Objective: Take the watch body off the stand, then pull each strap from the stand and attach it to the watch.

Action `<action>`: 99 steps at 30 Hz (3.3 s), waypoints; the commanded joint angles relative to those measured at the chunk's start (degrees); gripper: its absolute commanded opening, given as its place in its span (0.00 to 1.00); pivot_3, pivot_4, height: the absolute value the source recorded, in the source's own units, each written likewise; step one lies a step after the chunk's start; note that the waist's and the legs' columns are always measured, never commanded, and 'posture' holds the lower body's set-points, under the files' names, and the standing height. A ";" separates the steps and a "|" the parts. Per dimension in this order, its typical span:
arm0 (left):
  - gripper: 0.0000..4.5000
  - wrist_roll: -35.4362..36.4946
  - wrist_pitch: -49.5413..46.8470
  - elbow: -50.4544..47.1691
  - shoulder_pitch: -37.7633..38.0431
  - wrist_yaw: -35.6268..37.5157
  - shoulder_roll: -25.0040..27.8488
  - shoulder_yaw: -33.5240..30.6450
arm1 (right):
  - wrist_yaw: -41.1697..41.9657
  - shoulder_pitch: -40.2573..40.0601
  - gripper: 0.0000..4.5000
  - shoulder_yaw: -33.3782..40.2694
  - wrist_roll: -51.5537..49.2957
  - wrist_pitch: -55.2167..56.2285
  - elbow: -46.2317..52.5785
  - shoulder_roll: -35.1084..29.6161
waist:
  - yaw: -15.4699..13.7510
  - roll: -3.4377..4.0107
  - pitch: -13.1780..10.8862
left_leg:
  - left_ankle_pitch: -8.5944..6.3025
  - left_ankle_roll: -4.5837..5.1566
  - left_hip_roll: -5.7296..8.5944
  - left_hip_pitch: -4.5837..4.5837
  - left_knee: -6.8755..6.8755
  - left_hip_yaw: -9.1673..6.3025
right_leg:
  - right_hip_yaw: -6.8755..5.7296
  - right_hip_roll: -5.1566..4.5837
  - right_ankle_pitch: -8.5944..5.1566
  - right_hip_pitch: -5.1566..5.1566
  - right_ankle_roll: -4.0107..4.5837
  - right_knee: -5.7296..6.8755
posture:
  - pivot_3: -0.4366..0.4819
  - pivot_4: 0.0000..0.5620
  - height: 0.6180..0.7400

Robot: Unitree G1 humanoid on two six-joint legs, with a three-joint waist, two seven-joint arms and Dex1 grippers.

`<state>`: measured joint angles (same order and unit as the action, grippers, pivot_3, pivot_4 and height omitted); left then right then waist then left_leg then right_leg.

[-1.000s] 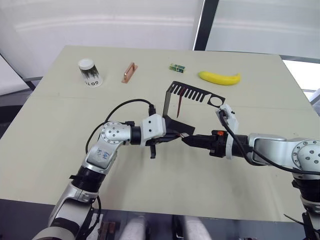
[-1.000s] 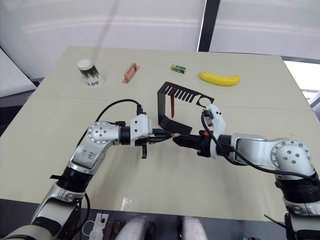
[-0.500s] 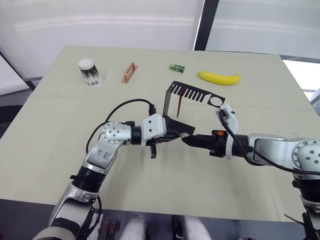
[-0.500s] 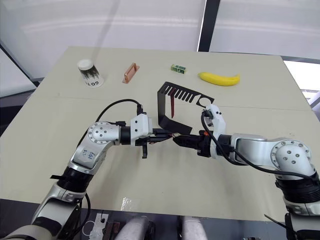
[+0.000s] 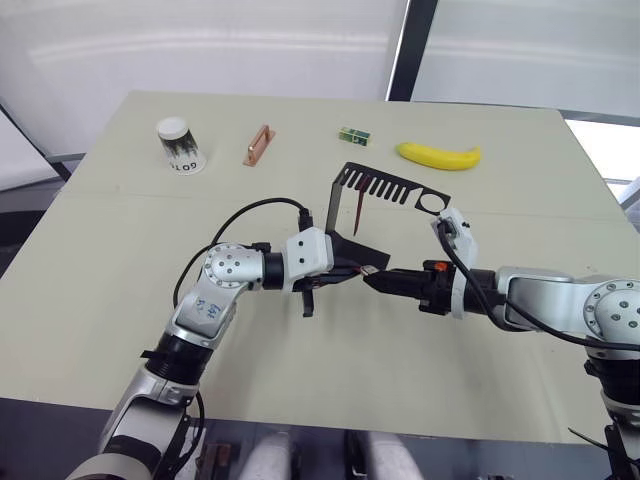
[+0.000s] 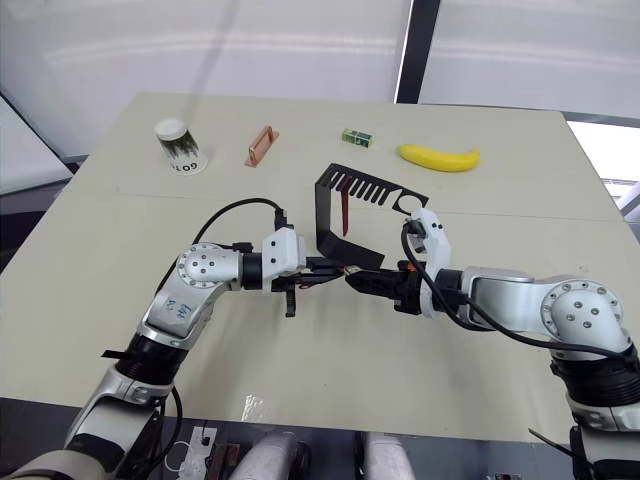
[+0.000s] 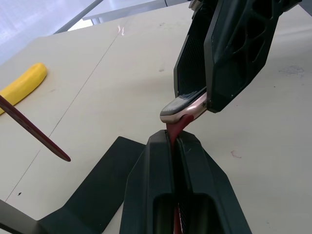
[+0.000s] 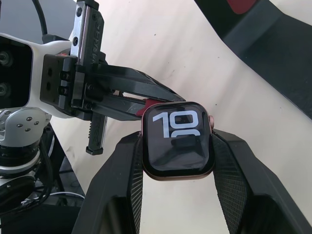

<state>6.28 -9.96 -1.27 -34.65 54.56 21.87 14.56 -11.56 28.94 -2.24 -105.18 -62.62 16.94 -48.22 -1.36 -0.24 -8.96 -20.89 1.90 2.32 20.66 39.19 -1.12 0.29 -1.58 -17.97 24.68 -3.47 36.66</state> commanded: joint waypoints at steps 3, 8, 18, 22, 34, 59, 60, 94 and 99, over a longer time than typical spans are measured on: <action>0.04 0.74 0.53 -1.11 -1.57 -0.25 -0.73 -0.09 | 0.90 0.66 0.34 0.18 -0.25 0.16 2.80 -0.27 | 0.00 0.00 0.00 | 0.00 0.00 0.00 0.00 0.00 0.00 | 0.00 0.00 0.00 0.00 0.00 0.00 | 0.48 0.27 1.00; 0.04 0.65 0.64 -0.85 -1.73 -0.26 -0.77 -0.10 | 0.99 0.72 0.34 0.16 -0.07 0.17 2.90 -0.20 | 0.00 0.00 0.00 | 0.00 0.00 0.00 0.00 0.00 0.00 | 0.00 0.00 0.00 0.00 0.00 -0.01 | 0.48 0.27 1.00; 0.04 0.58 0.94 -0.23 -2.14 -0.22 -1.12 -0.07 | 0.68 0.71 0.34 0.24 -0.42 0.41 2.74 -0.17 | 0.00 0.00 0.00 | 0.00 0.00 0.00 0.00 0.00 0.00 | 0.00 0.00 0.00 0.00 0.00 -0.02 | 0.48 0.27 1.00; 0.04 0.54 1.07 -0.04 -2.32 -0.21 -1.27 -0.07 | 0.59 0.73 0.34 0.13 -0.86 0.45 2.65 -0.06 | 0.00 0.00 0.00 | 0.00 0.00 0.00 0.00 0.00 0.00 | 0.00 0.00 0.00 0.00 0.00 -0.02 | 0.48 0.27 1.00; 0.04 0.53 0.96 -0.16 -2.35 -0.25 -1.27 -0.12 | 0.71 0.45 0.34 0.21 -0.27 0.36 2.57 -0.15 | 0.00 0.00 0.00 | 0.00 0.00 0.00 0.00 0.00 0.00 | 0.00 0.00 0.00 0.00 0.00 -0.04 | 0.48 0.27 1.00; 0.04 0.45 0.92 -0.69 -2.16 -0.40 -1.31 0.01 | 0.72 0.94 0.34 -0.28 -0.39 0.33 3.69 0.12 | 0.00 0.00 0.00 | 0.00 0.00 0.00 0.01 0.00 0.00 | 0.00 0.00 0.00 0.00 0.00 -0.10 | 0.48 0.27 1.00; 0.04 0.46 0.93 -0.67 -2.18 -0.38 -1.32 0.01 | 0.73 0.98 0.34 -0.29 -0.46 0.33 3.73 0.12 | 0.00 0.00 0.00 | 0.00 0.00 0.00 0.01 0.00 0.00 | 0.00 0.00 0.00 0.00 0.00 -0.10 | 0.48 0.27 1.00; 0.04 0.57 0.72 -0.51 -2.74 -0.37 -1.62 0.02 | 0.52 1.23 0.34 -0.35 -0.96 0.36 3.96 -0.04 | 0.00 0.00 0.00 | 0.00 0.00 0.00 0.01 0.00 0.00 | -0.01 0.00 0.00 0.00 0.00 -0.11 | 0.48 0.27 1.00; 0.04 0.56 0.74 -0.38 -2.84 -0.36 -1.67 0.03 | 0.66 1.41 0.34 -0.39 -0.83 0.28 4.02 -0.03 | 0.00 0.00 0.00 | 0.00 0.00 0.00 0.01 0.00 0.00 | -0.01 0.00 0.00 0.00 0.00 -0.11 | 0.48 0.27 1.00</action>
<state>6.24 -9.86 0.29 -35.71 54.64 20.99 14.56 -11.58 29.32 -2.19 -104.11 -62.42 17.90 -48.22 -1.36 -0.24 -8.96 -20.89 1.90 2.32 20.66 39.19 -1.12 0.28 -1.58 -17.97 24.68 -3.47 36.55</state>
